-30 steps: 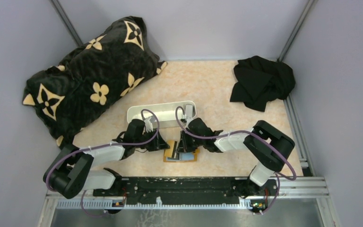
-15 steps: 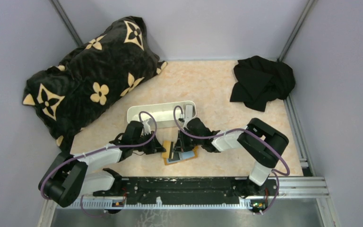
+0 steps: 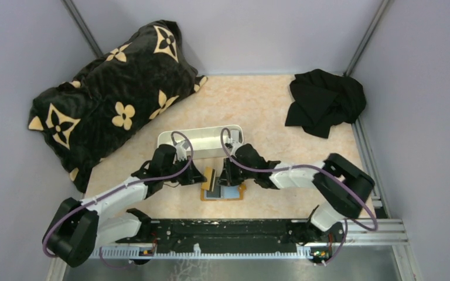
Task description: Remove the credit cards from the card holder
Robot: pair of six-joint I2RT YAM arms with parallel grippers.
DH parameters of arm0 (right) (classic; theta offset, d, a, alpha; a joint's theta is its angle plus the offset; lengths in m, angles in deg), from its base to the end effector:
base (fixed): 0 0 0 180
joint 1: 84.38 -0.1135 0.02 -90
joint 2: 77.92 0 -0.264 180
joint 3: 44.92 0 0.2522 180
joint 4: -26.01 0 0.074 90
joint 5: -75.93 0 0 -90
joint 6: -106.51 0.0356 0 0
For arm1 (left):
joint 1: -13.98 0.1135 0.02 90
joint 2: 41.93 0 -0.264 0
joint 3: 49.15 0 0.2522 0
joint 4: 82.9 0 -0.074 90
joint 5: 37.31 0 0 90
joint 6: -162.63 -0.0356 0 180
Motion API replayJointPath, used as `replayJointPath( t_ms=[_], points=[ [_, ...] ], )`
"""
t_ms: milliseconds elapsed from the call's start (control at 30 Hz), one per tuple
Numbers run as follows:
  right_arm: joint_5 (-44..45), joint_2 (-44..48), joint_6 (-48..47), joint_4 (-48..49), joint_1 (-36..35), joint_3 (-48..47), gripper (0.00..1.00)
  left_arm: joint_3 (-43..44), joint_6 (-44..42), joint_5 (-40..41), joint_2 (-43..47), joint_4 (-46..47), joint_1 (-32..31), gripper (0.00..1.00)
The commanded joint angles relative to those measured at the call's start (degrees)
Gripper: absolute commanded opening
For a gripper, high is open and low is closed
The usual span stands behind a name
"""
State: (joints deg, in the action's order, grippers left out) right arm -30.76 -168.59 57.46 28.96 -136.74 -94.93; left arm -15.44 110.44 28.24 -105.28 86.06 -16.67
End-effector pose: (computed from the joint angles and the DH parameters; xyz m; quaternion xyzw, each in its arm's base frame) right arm 0.1751 0.2437 0.1470 -0.1519 0.8774 0.4065 0.2045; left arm 0.1658 -0.1154 0.1554 0.0327 0.8920 -0.3885 0.2289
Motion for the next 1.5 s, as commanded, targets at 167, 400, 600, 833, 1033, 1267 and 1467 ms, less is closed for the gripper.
replayJointPath(
  t_ms=[167, 400, 600, 833, 1033, 1267, 1467],
  points=[
    [6.2, 20.1, -4.0, -10.8, 3.5, -1.6, 0.15, 15.7, -3.9, 5.5, 1.4, -14.0, -0.2, 0.0],
    [6.3, 25.0, -6.5, -14.7, 8.5, 0.4, 0.15, 33.9, -8.6, 13.9, -6.7, -21.7, 0.3, 0.0],
    [4.3, 27.2, -6.7, -15.7, 12.3, 1.4, 0.15, 46.1, -10.3, 15.3, -18.7, -25.8, 0.8, 0.0],
    [1.7, 31.7, -8.3, -19.9, 20.2, 1.4, 0.14, 55.2, -9.5, 19.2, -27.1, -31.4, -0.5, 0.0],
    [0.0, 33.5, -9.0, -21.2, 23.3, 2.7, 0.14, 58.0, -9.1, 24.2, -30.3, -32.9, -3.1, 0.0],
    [-0.2, 34.0, -9.4, -21.6, 23.7, 4.2, 0.14, 60.5, -9.2, 27.3, -34.8, -34.1, -6.6, 0.0],
    [-0.8, 35.4, -9.3, -21.5, 24.3, 5.9, 0.14, 61.2, -9.0, 28.9, -35.5, -36.1, -7.8, 0.0]
  ],
)
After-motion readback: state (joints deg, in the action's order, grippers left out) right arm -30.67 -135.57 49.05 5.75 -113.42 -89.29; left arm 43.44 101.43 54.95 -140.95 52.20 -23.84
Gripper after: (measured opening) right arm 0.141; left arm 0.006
